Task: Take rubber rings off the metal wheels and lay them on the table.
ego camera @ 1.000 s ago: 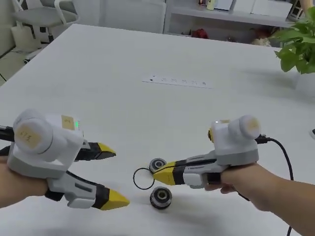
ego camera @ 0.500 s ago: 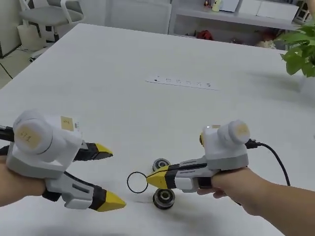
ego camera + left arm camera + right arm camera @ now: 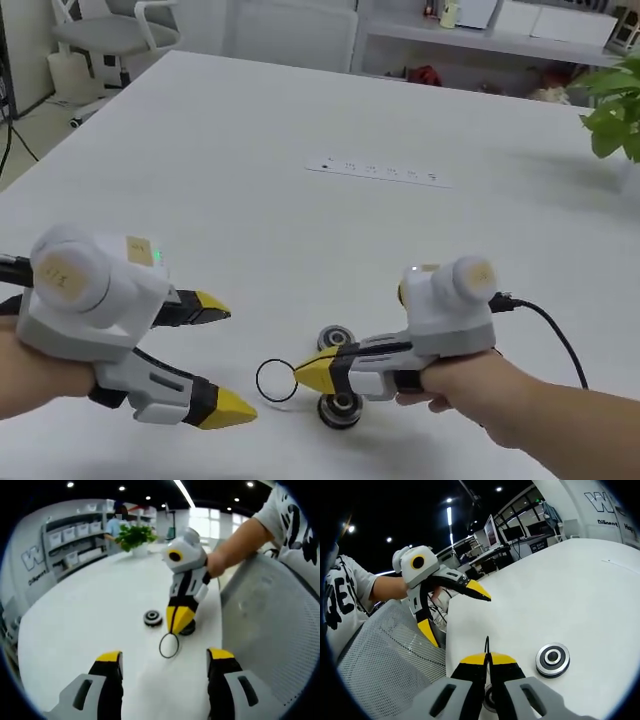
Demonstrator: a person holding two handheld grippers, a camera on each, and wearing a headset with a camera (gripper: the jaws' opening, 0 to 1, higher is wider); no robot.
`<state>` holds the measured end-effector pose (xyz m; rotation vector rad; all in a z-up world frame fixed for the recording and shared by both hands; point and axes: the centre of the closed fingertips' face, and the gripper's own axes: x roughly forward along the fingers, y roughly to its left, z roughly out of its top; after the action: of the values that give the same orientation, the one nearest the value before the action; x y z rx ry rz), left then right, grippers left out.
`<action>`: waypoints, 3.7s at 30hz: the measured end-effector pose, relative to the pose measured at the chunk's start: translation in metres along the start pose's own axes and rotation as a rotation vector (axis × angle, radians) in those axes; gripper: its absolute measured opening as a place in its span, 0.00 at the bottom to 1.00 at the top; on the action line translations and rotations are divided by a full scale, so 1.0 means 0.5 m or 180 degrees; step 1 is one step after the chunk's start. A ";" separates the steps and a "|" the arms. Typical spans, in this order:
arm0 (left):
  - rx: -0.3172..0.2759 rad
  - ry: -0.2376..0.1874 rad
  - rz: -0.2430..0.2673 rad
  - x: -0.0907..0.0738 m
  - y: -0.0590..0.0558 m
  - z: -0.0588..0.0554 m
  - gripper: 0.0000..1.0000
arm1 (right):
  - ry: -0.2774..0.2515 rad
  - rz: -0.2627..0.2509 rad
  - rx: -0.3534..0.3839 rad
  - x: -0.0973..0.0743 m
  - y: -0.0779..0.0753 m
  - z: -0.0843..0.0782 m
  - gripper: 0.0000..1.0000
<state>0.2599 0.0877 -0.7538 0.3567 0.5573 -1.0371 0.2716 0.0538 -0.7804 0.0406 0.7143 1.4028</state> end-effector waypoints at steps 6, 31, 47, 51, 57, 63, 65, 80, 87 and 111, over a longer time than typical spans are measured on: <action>-0.0024 0.0028 -0.0012 0.001 -0.003 -0.006 0.70 | 0.0044 -0.0023 -0.0027 0.004 -0.001 -0.006 0.00; -0.0022 0.0081 -0.0055 0.009 -0.013 -0.003 0.70 | 0.0040 -0.0219 -0.0133 -0.011 -0.022 -0.007 0.16; -0.0013 0.0079 -0.0065 0.013 -0.012 0.003 0.69 | -0.0114 -0.0199 -0.0152 -0.041 -0.015 0.022 0.21; -0.0003 0.0082 -0.0068 0.015 -0.010 0.006 0.69 | -0.0148 -0.0195 -0.0165 -0.049 -0.012 0.028 0.23; 0.0012 0.0079 -0.0081 0.019 -0.010 0.012 0.69 | -0.0175 -0.0195 -0.0194 -0.062 -0.011 0.032 0.25; 0.0030 0.0071 -0.0092 0.023 -0.009 0.019 0.68 | -0.0200 -0.0207 -0.0214 -0.075 -0.011 0.035 0.26; 0.0033 0.0067 -0.0094 0.024 -0.008 0.022 0.68 | -0.0209 -0.0213 -0.0220 -0.080 -0.012 0.035 0.26; 0.0085 0.0077 -0.0170 0.041 -0.015 0.035 0.68 | -0.0194 -0.0265 -0.0257 -0.118 -0.016 0.021 0.29; 0.0102 0.0094 -0.0214 0.050 -0.022 0.039 0.67 | -0.0219 -0.0321 -0.0231 -0.140 -0.023 0.014 0.30; 0.0171 0.0133 -0.0331 0.076 -0.030 0.050 0.66 | -0.0140 -0.0454 -0.0227 -0.169 -0.042 -0.029 0.32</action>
<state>0.2680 0.0404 -0.7561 0.4008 0.5911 -1.1485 0.2837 -0.0322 -0.7647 -0.0349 0.6186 1.2859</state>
